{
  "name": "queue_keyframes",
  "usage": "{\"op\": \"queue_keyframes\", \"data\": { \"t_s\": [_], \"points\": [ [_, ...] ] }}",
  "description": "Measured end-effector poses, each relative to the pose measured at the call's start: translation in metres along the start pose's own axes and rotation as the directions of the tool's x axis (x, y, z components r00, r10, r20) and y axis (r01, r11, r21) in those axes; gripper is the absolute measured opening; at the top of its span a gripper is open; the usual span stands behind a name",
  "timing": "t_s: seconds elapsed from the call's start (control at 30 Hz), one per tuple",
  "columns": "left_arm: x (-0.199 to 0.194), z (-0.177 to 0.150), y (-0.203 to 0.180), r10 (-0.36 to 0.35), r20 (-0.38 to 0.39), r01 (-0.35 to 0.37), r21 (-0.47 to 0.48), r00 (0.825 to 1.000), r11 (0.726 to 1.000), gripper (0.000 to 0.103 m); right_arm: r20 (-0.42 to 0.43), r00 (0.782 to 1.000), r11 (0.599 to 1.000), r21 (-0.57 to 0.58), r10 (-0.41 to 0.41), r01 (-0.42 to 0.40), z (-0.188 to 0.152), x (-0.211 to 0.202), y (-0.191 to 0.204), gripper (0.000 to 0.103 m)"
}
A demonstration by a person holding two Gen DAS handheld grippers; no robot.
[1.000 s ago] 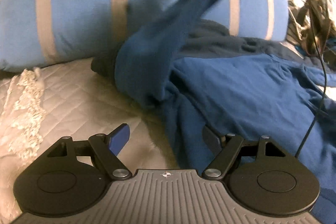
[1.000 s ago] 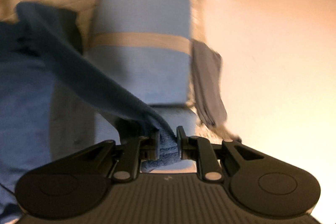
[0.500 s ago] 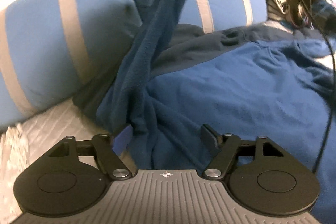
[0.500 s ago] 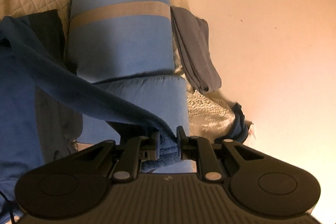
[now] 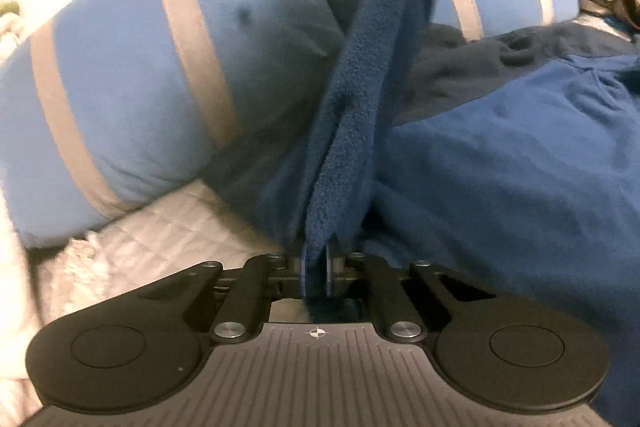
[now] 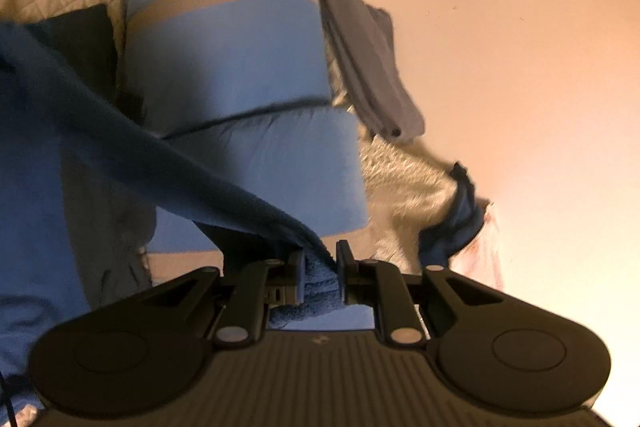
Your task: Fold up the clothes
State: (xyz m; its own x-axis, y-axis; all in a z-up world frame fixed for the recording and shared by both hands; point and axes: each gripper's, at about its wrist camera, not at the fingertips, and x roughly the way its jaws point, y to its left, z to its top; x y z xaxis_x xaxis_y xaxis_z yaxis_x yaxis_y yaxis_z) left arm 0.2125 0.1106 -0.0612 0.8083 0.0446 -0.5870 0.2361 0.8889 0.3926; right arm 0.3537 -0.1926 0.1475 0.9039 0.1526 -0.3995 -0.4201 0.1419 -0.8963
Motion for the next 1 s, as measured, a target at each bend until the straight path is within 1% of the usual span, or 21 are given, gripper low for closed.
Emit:
{"op": "queue_keyframes", "data": {
  "t_s": [0.07,0.1,0.17,0.2,0.23,0.33,0.37,0.43,0.47,0.53,0.6,0.63,0.67,0.7,0.77,0.8,0.87,0.93,1.0],
  "points": [
    [-0.006,-0.003,0.009,0.02,0.007,-0.02,0.018,1.0,1.0,0.008,-0.007,1.0,1.0,0.002,0.019,-0.019,-0.01,0.002,0.009,0.016],
    [-0.01,-0.005,0.012,0.009,0.012,-0.01,0.033,1.0,0.999,0.008,-0.01,0.999,0.999,0.006,0.032,-0.032,-0.015,0.002,0.014,0.016],
    [-0.017,-0.009,0.019,-0.021,0.021,0.019,0.067,1.0,0.998,0.008,-0.011,0.998,0.998,0.014,0.056,-0.056,-0.024,0.002,0.025,0.016],
    [-0.021,-0.013,0.022,-0.047,0.034,0.044,0.087,0.998,0.995,0.008,-0.011,0.998,0.998,0.016,0.066,-0.066,-0.028,0.001,0.031,0.016],
    [-0.023,-0.015,0.023,-0.069,0.041,0.065,0.091,0.997,0.994,0.011,-0.008,0.997,0.997,0.014,0.071,-0.071,-0.032,0.0,0.036,0.016],
    [-0.029,-0.02,0.027,-0.13,0.05,0.125,0.085,0.99,0.989,0.012,0.01,0.996,0.996,0.018,0.087,-0.087,-0.041,-0.006,0.047,0.016],
    [-0.03,-0.02,0.027,-0.147,0.056,0.143,0.077,0.987,0.987,0.016,0.011,0.996,0.996,0.021,0.092,-0.092,-0.044,-0.007,0.049,0.016],
    [-0.031,-0.018,0.024,-0.164,0.076,0.158,0.082,0.983,0.984,0.04,0.011,0.995,0.995,0.026,0.098,-0.098,-0.048,-0.006,0.051,0.016],
    [-0.03,-0.017,0.021,-0.17,0.083,0.162,0.09,0.982,0.983,0.044,0.009,0.995,0.995,0.032,0.099,-0.099,-0.05,-0.005,0.051,0.016],
    [-0.023,-0.013,0.012,-0.174,0.064,0.166,0.113,0.983,0.98,0.046,0.005,0.995,0.993,0.048,0.103,-0.103,-0.053,-0.003,0.052,0.016],
    [-0.015,-0.012,0.002,-0.15,0.039,0.142,0.163,0.988,0.976,0.045,0.005,0.994,0.992,0.064,0.108,-0.108,-0.056,-0.001,0.052,0.016],
    [-0.01,-0.011,-0.003,-0.127,0.027,0.12,0.188,0.991,0.975,0.037,0.005,0.994,0.991,0.07,0.11,-0.11,-0.057,0.0,0.052,0.016],
    [-0.007,-0.009,-0.004,-0.101,0.024,0.095,0.182,0.995,0.979,0.025,0.004,0.994,0.991,0.075,0.11,-0.11,-0.059,0.001,0.053,0.016],
    [-0.005,-0.007,-0.003,-0.074,0.022,0.07,0.17,0.997,0.983,0.008,0.004,0.994,0.991,0.081,0.11,-0.11,-0.061,0.002,0.054,0.016],
    [-0.006,-0.004,0.009,-0.06,0.03,0.057,0.104,0.998,0.993,0.008,0.007,0.994,0.989,0.099,0.11,-0.111,-0.069,0.002,0.058,0.016],
    [-0.006,-0.003,0.015,-0.042,0.038,0.039,0.086,0.998,0.996,0.008,0.011,0.993,0.987,0.112,0.115,-0.116,-0.075,0.001,0.061,0.016],
    [-0.008,-0.004,0.023,0.003,0.045,-0.007,0.09,0.999,0.996,0.008,0.018,0.991,0.983,0.132,0.13,-0.131,-0.088,-0.002,0.07,0.016],
    [-0.007,-0.006,0.028,0.024,0.036,-0.027,0.111,0.999,0.993,0.008,0.033,0.986,0.975,0.144,0.166,-0.169,-0.101,-0.009,0.086,0.016],
    [-0.006,-0.01,0.029,0.038,0.021,-0.041,0.131,0.999,0.99,0.008,0.049,0.978,0.969,0.136,0.202,-0.207,-0.113,-0.021,0.112,0.016]
  ]
}}
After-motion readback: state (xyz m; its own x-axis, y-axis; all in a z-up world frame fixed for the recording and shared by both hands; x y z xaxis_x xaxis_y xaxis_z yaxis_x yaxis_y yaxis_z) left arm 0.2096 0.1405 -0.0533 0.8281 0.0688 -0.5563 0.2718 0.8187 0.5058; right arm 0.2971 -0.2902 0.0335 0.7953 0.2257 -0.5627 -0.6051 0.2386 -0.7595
